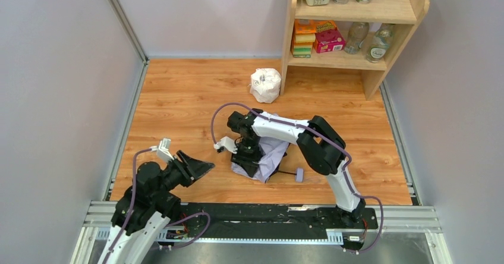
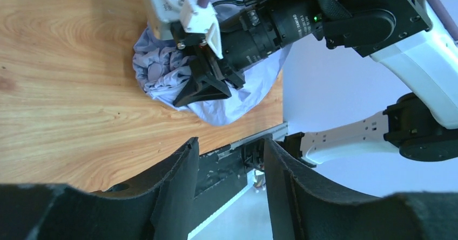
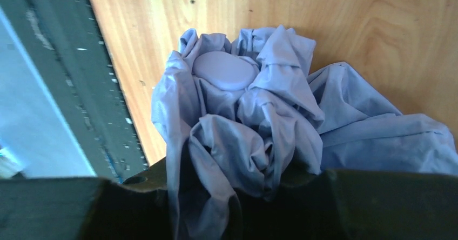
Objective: Put away the umbrella
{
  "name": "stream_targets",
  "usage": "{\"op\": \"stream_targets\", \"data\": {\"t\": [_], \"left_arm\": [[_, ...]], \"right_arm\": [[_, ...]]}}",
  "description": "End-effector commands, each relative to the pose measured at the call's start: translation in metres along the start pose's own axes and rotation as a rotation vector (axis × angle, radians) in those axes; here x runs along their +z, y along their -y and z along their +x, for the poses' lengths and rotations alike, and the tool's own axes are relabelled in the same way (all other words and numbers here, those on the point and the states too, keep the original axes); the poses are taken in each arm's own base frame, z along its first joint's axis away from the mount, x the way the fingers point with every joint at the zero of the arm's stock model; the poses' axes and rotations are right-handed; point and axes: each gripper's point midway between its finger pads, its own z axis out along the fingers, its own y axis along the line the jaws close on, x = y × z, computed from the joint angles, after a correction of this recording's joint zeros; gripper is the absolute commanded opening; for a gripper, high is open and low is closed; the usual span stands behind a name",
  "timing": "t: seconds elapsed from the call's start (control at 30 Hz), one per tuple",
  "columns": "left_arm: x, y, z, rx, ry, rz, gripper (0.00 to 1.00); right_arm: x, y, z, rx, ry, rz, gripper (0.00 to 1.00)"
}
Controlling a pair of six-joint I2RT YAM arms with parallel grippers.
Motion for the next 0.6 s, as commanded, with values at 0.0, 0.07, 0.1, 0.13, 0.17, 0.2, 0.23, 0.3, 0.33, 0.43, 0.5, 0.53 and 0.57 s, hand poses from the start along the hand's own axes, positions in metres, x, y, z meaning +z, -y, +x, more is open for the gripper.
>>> {"op": "stream_targets", "data": {"t": [0.0, 0.07, 0.1, 0.13, 0.17, 0.2, 0.23, 0.3, 0.33, 0.43, 0.5, 0.53, 0.57], "left_arm": [[0.011, 0.028, 0.003, -0.058, -0.032, 0.173, 0.56], [0.028, 0.014, 0.008, -0.093, -0.068, 0.137, 0.57], [0.035, 0.007, 0.010, -0.106, -0.073, 0.131, 0.57], [0.040, 0.002, 0.011, -0.133, -0.078, 0.119, 0.58], [0.047, -0.003, 0.011, -0.143, -0.072, 0.122, 0.58], [0.052, -0.010, 0.010, -0.185, -0.060, 0.102, 0.58], [0.055, -0.016, 0.010, -0.203, -0.052, 0.085, 0.58], [0.058, -0.027, 0.006, -0.245, -0.021, 0.025, 0.58], [0.061, -0.032, 0.004, -0.267, -0.003, -0.004, 0.58], [0.071, -0.043, 0.011, -0.321, -0.047, -0.059, 0.66], [0.083, -0.052, 0.026, -0.369, -0.143, -0.102, 0.69], [0.089, -0.055, 0.035, -0.378, -0.204, -0.120, 0.69], [0.093, -0.055, 0.037, -0.362, -0.226, -0.131, 0.69]], "right_arm": [[0.062, -0.016, 0.027, 0.118, -0.016, -0.236, 0.00], [0.065, -0.016, 0.032, 0.131, -0.020, -0.249, 0.01], [0.067, -0.016, 0.035, 0.136, -0.017, -0.249, 0.00], [0.068, -0.012, 0.036, 0.140, 0.000, -0.242, 0.00], [0.068, -0.010, 0.036, 0.143, 0.015, -0.233, 0.00], [0.069, -0.006, 0.034, 0.144, 0.038, -0.214, 0.00], [0.068, -0.001, 0.036, 0.150, 0.041, -0.184, 0.00], [0.068, 0.011, 0.031, 0.128, 0.087, -0.111, 0.00], [0.068, 0.017, 0.024, 0.115, 0.125, -0.073, 0.00], [0.066, 0.030, 0.018, 0.110, 0.180, -0.008, 0.00], [0.065, 0.036, 0.014, 0.109, 0.214, 0.016, 0.00], [0.063, 0.040, 0.012, 0.108, 0.226, 0.023, 0.00], [0.062, 0.043, 0.010, 0.108, 0.234, 0.036, 0.00]]}}
